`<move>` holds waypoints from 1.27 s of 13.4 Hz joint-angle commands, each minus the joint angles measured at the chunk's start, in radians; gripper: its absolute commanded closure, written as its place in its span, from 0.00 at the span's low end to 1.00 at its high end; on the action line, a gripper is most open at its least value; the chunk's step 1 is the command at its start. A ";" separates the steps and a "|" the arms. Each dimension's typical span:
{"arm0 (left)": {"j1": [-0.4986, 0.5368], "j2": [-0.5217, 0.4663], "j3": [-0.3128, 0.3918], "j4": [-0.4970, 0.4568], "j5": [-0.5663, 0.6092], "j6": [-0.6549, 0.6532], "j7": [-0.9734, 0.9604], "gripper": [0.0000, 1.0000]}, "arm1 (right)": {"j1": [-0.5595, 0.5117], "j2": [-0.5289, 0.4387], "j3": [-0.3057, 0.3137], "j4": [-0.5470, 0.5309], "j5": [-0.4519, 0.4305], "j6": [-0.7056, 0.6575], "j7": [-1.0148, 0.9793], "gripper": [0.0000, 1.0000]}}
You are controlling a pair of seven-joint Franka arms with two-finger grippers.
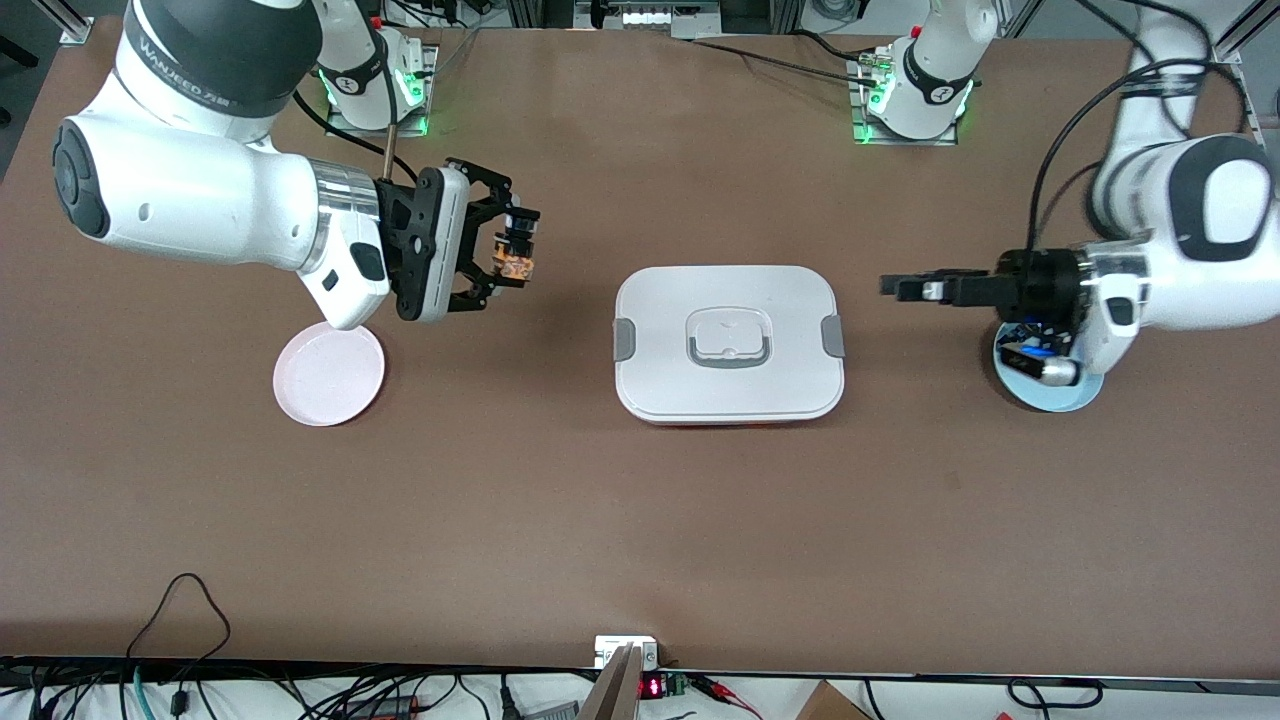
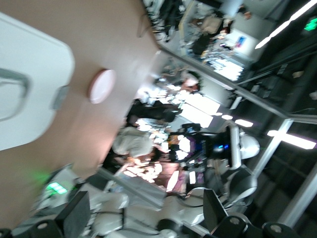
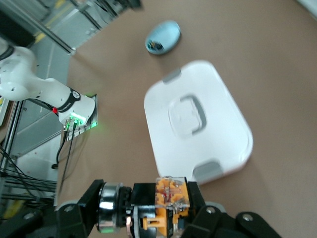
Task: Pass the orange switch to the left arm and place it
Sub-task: 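Lift the switch with the right gripper while the left gripper reaches inward, then carry the switch above the box while the left gripper approaches it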
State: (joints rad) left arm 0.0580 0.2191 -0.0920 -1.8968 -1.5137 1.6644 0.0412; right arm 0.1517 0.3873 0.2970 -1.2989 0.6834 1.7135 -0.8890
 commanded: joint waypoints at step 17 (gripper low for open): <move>-0.061 -0.046 -0.402 -0.047 -0.462 0.566 0.161 0.00 | 0.092 0.080 0.002 -0.135 0.746 0.251 -0.686 0.76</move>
State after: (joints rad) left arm -0.0074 0.2121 -0.4840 -1.9171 -1.9401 2.2084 0.1751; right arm 0.2382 0.4677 0.2980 -1.4262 1.3935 1.9564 -1.5479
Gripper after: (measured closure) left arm 0.000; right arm 0.278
